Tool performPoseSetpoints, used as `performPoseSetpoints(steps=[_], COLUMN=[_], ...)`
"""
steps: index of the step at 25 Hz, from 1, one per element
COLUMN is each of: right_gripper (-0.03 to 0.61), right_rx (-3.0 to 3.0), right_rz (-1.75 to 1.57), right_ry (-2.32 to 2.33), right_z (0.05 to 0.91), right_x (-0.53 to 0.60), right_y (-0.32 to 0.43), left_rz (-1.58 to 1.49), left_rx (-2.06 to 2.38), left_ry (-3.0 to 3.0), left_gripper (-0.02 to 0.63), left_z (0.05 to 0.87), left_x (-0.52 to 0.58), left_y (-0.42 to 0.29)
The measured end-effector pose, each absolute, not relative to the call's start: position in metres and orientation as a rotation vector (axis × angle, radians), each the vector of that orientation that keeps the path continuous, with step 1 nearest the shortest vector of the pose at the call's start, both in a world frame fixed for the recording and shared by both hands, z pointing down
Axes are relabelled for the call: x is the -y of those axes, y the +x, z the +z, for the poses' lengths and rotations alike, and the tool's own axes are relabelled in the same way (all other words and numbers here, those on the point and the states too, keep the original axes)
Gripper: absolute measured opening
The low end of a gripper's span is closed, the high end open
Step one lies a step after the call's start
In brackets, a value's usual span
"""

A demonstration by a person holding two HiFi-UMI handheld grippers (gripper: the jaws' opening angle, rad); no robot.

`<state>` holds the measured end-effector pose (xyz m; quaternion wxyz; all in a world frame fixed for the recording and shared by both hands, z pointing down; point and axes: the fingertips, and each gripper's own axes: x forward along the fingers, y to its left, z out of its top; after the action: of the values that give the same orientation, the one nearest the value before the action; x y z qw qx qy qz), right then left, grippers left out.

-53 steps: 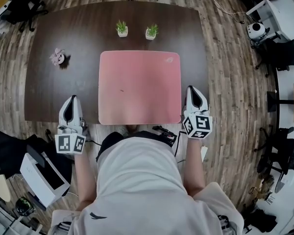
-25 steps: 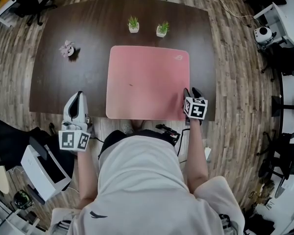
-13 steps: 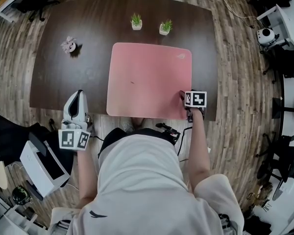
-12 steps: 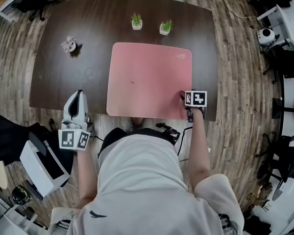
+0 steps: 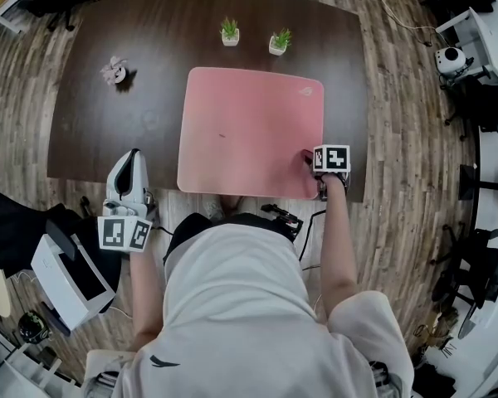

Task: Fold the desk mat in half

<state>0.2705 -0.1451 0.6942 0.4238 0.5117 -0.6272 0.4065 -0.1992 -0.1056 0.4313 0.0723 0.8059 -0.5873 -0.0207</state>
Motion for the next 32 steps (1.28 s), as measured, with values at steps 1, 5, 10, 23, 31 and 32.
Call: performPoseSetpoints(steps=[1, 5, 10, 23, 31, 32], right_gripper=[0.395, 0.403, 0.327, 0.243, 0.067, 0.064], right_rx=[1.576, 1.592, 1.609, 1.602, 1.672, 1.679], right_rz=[1.027, 1.026, 1.008, 1.036, 1.116, 1.112], right_ry=[1.281, 1.284, 1.220, 1.153, 1.121, 1.127], right_z=[0.695, 0.695, 0.693, 0.692, 0.692, 0.691], right_x=[0.145, 0.145, 0.146, 0.145, 0.142, 0.141], right_y=[0.272, 0.271, 0.261, 0.253, 0.234, 0.232], left_rz=[-0.062, -0.059, -0.060, -0.066, -0.068, -0.068], left_rx=[1.766, 1.775, 1.775, 1.785, 1.796, 1.797], left_ry=[2.420, 2.410, 2.412, 2.397, 2.393, 2.392], left_gripper=[0.000, 0.000, 0.000, 0.000, 0.000, 0.000], left_z=[0.431, 0.433, 0.432, 0.435, 0.434, 0.434], left_x=[0.105, 0.104, 0.103, 0.095, 0.093, 0.092], left_y=[-0.200, -0.202, -0.198, -0.196, -0.198, -0.198])
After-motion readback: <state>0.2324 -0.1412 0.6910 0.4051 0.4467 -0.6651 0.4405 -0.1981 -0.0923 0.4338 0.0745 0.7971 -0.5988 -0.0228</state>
